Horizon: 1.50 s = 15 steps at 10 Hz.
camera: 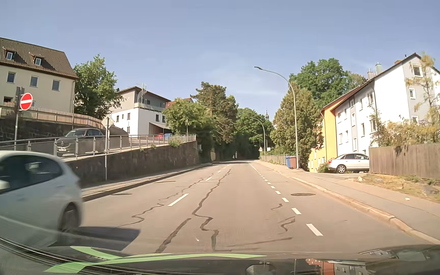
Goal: Follow the waypoints while adhering to traffic rules and regulations
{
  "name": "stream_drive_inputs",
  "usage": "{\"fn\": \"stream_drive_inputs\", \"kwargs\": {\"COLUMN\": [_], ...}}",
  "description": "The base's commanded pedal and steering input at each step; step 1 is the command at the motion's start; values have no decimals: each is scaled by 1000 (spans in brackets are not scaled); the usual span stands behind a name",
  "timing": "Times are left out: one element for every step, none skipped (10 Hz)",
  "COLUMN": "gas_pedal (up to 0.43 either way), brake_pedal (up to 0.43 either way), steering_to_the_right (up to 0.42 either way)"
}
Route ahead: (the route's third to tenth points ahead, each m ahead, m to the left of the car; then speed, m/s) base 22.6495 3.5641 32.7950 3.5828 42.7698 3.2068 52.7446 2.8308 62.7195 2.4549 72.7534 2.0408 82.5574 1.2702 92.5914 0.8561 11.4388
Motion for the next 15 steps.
{"fn": "stream_drive_inputs", "kwargs": {"gas_pedal": [169, 169, 169, 169, 169, 169, 169, 169, 169, 169, 169, 169, 169, 169, 169], "brake_pedal": [0, 0, 0, 0, 0, 0, 0, 0, 0, 0, 0, 0, 0, 0, 0], "steering_to_the_right": [3, 3, 3, 3, 2, 3, 2, 1, 1, 1, 0, -3, -4, -4, -4]}}
